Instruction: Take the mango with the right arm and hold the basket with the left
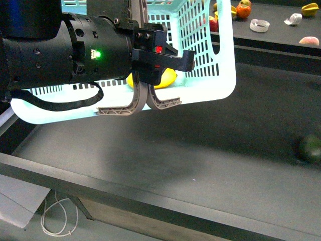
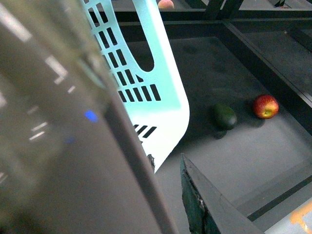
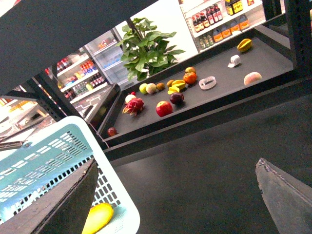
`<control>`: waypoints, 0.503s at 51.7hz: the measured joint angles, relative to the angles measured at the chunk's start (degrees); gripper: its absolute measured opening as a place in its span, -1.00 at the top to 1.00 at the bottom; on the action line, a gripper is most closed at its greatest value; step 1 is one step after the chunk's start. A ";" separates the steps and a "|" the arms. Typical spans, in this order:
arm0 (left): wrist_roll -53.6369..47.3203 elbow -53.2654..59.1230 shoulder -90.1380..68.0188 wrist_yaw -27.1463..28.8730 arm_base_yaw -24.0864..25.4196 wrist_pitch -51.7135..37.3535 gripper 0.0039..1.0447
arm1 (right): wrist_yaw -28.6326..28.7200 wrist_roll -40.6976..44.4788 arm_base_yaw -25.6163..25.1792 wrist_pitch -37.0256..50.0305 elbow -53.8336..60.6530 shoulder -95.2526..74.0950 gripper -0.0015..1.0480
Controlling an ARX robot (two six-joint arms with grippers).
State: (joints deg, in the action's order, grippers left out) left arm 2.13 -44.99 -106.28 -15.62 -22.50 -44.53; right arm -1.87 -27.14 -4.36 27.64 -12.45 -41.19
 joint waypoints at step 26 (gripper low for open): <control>-0.04 0.00 0.00 -0.04 0.00 0.00 0.69 | 2.12 25.00 4.15 -0.44 5.92 7.13 0.22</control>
State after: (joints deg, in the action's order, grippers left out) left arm 2.09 -44.99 -106.28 -15.66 -22.50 -44.53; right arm 0.25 -2.13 -0.21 27.20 -6.52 -34.06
